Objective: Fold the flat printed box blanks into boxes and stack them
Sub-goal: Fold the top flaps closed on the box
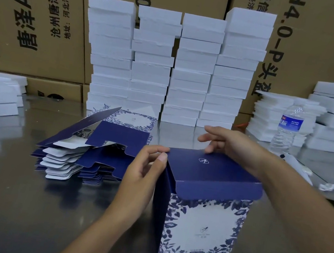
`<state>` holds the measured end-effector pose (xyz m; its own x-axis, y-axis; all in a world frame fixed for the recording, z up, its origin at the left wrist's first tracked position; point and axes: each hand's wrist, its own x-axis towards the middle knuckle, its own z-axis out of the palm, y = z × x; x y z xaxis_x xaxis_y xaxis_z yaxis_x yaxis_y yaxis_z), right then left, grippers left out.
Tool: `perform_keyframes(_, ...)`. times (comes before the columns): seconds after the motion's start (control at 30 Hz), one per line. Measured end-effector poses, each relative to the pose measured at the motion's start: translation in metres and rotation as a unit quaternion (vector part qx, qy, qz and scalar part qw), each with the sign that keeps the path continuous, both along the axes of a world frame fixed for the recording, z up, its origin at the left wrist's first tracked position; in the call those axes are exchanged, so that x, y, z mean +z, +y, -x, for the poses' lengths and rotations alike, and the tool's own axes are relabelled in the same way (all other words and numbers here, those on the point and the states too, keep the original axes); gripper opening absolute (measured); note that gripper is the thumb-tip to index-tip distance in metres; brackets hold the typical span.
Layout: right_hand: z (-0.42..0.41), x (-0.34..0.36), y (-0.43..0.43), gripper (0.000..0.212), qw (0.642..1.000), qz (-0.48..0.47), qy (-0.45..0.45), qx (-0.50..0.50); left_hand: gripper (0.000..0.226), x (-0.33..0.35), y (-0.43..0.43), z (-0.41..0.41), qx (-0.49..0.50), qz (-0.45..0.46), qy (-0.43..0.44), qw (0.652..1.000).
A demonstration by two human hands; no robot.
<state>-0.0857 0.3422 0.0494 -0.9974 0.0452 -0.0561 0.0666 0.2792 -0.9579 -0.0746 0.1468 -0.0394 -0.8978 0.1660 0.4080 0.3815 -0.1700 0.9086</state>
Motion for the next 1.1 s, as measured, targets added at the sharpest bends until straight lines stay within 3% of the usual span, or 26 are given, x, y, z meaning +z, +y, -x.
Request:
perform_keyframes(0.13,0.000,-0.001,-0.006,0.025,0.985,-0.160,0.062,-0.021,0.031,-0.001,-0.002,0.002,-0.004,0.013,0.018,1.000)
perform_keyframes(0.2,-0.002,-0.006,-0.009,0.024,0.981,-0.180,0.068,-0.002,0.033,0.000,-0.002,0.003,-0.008,0.006,0.015,1.000)
perform_keyframes(0.37,-0.008,-0.011,-0.011,0.024,0.989,-0.145,0.024,0.009,0.037,0.003,-0.002,0.002,-0.008,-0.011,0.007,1.000)
perform_keyframes(0.47,-0.010,-0.012,-0.014,0.023,0.992,-0.124,0.026,-0.009,0.016,0.011,0.002,0.006,-0.020,-0.031,-0.040,0.999)
perform_keyframes(0.67,-0.013,-0.014,-0.019,0.020,0.997,-0.070,0.020,-0.034,0.007,0.045,0.010,0.025,-0.030,0.119,-0.161,0.979)
perform_keyframes(0.77,-0.013,-0.015,-0.020,0.020,0.998,-0.050,0.009,-0.035,0.016,0.054,0.011,0.032,-0.042,0.204,-0.146,0.967)
perform_keyframes(1.1,-0.015,-0.015,-0.019,0.018,0.999,-0.037,-0.014,-0.034,0.018,0.062,0.009,0.031,-0.053,0.228,-0.124,0.964)
